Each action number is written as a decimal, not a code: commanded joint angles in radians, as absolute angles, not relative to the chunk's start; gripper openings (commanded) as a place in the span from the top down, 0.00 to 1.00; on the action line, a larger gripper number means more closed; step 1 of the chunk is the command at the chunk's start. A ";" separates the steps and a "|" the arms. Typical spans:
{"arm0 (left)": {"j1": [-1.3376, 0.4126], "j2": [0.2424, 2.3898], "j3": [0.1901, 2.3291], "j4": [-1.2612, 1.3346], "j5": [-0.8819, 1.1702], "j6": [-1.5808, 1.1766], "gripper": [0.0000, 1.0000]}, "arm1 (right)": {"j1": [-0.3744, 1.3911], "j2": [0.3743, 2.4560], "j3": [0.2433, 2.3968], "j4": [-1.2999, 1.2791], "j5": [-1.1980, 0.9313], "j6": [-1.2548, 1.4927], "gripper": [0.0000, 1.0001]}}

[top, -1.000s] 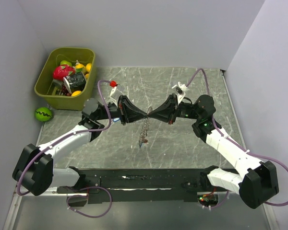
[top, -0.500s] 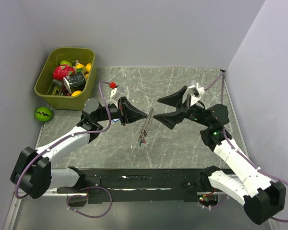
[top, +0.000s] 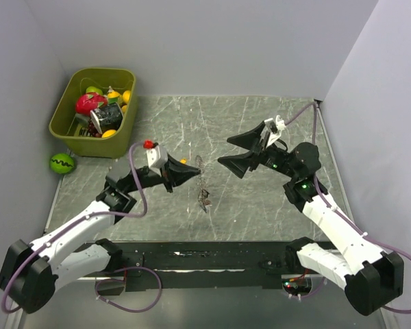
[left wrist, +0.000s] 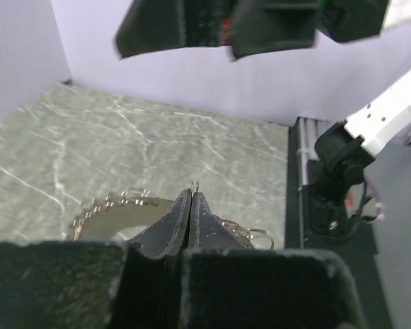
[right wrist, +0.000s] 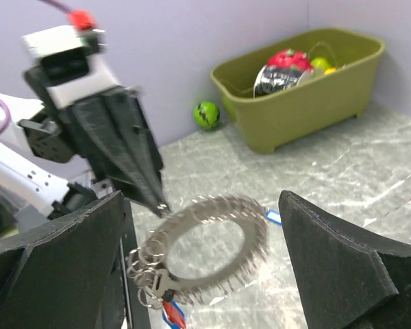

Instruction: Put the keys on the keyring

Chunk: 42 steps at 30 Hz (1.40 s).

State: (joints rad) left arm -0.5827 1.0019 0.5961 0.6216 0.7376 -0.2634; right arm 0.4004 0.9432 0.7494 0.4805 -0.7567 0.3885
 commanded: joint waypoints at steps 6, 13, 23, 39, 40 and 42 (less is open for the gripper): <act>-0.678 0.862 0.532 0.591 0.696 0.199 0.99 | 0.393 1.014 0.822 0.503 -0.893 0.370 0.00; -0.709 0.730 0.408 0.695 0.699 0.344 0.99 | 0.393 1.028 0.831 0.483 -0.928 0.344 0.00; -0.710 0.683 0.406 0.647 0.646 0.338 0.99 | 0.393 1.086 0.862 0.405 -0.918 0.290 0.00; -0.706 0.591 0.660 0.275 0.134 0.224 0.99 | 0.420 1.609 1.302 -0.087 -0.453 0.314 0.00; -0.706 0.589 0.675 0.256 0.111 0.218 0.99 | 0.431 1.685 1.337 -0.119 -0.413 0.307 0.00; -0.695 0.588 0.689 0.235 0.066 0.203 0.99 | 0.480 1.794 1.456 -0.236 -0.350 0.293 0.01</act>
